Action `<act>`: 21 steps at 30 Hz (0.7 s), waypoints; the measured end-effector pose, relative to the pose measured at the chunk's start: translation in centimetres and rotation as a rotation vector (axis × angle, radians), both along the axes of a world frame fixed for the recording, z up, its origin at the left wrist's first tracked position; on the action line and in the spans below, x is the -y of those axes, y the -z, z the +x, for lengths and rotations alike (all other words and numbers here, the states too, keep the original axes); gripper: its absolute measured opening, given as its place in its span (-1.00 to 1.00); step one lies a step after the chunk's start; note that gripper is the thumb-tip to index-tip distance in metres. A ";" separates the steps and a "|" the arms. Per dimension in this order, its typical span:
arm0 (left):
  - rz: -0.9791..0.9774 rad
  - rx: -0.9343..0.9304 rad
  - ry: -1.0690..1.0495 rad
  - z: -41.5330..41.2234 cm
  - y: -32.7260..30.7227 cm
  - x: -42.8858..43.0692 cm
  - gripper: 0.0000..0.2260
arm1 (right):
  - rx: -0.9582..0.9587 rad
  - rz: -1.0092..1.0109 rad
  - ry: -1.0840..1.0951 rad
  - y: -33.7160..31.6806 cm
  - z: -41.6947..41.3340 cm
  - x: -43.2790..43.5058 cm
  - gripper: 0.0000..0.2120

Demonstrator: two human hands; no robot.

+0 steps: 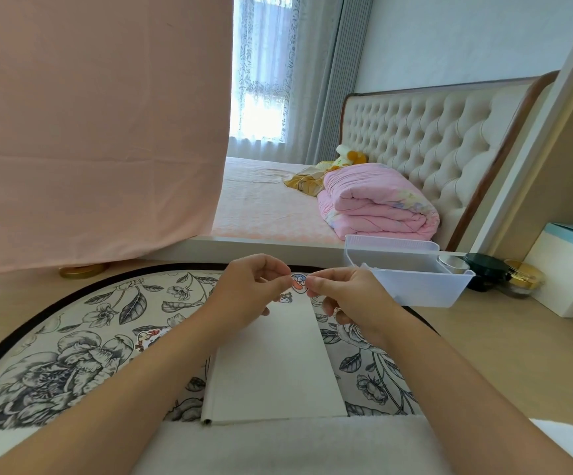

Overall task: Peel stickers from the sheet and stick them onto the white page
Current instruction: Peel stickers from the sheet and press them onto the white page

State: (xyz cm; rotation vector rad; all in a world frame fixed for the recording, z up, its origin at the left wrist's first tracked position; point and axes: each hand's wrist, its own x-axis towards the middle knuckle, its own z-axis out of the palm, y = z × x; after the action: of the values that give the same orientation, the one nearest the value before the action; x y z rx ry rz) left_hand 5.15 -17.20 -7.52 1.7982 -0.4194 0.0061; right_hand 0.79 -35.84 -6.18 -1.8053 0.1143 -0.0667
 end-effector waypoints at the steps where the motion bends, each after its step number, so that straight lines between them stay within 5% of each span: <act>1: -0.012 -0.003 0.000 0.1 0.1 -0.1 -0.95 | -0.017 0.005 -0.008 0.1 0.0 0.0 -0.88; 11: 0.222 0.223 -0.032 0.4 0.6 -0.1 -0.92 | 0.250 -0.416 0.103 0.2 0.3 -0.6 -0.84; 21: 0.199 0.239 -0.011 0.3 0.4 -0.3 -0.90 | 0.242 -0.477 0.015 0.2 0.5 -0.2 -0.91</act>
State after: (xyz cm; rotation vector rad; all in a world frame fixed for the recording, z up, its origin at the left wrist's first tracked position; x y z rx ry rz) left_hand 5.48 -16.92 -7.95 2.0038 -0.5969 0.1948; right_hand 1.25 -35.61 -6.35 -2.2549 -0.0683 -0.3467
